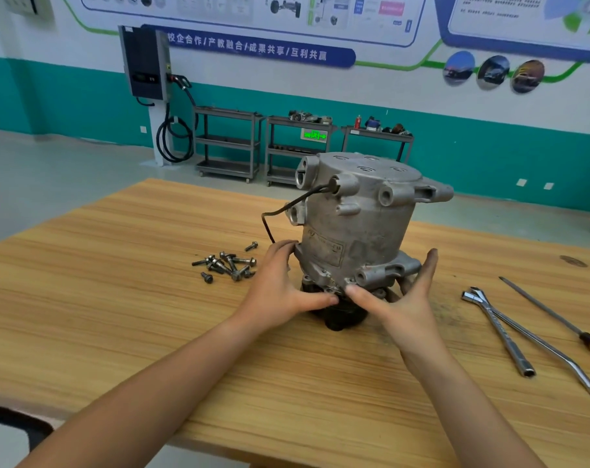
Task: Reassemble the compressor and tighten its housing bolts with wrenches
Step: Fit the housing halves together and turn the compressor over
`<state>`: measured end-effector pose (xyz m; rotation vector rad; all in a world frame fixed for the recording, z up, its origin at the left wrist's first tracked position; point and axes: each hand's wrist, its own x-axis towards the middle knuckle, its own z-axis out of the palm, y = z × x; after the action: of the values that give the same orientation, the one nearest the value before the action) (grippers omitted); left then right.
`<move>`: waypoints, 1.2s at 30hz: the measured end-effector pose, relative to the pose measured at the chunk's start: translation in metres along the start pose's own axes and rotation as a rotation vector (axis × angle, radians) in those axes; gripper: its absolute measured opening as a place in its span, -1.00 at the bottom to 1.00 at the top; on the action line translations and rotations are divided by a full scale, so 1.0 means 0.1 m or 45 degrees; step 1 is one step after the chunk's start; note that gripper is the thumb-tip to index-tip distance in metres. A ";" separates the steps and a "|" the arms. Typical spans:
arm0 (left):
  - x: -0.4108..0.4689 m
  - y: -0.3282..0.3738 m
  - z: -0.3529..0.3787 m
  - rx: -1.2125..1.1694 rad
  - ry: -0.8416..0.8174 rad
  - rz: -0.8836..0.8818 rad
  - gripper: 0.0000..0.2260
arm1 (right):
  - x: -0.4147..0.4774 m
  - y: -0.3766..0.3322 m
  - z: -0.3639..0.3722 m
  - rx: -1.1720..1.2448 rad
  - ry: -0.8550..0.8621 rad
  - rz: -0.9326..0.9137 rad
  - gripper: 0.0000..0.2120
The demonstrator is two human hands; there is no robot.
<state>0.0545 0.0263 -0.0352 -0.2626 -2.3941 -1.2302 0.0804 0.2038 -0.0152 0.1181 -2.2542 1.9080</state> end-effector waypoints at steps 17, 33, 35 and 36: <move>-0.78 0.09 -0.34 -0.242 -0.429 -0.013 -0.63 | 0.44 0.19 -0.52 0.488 0.127 0.458 -0.75; 0.30 -0.06 -0.31 -0.520 -0.236 -0.154 -0.62 | -0.01 0.30 -0.12 -0.591 0.020 -0.183 -0.74; 0.34 -0.07 -0.31 -0.459 -0.151 -0.105 -0.79 | -0.01 0.26 -0.12 -0.887 0.065 -0.287 -0.69; 0.35 -0.07 -0.31 -0.415 -0.120 -0.085 -0.82 | -0.01 0.25 -0.13 -0.992 0.063 -0.327 -0.65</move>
<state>0.0297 -0.0041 -0.0081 -0.3485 -2.2861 -1.6739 0.0777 0.2206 -0.0376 0.2260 -2.6079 0.8145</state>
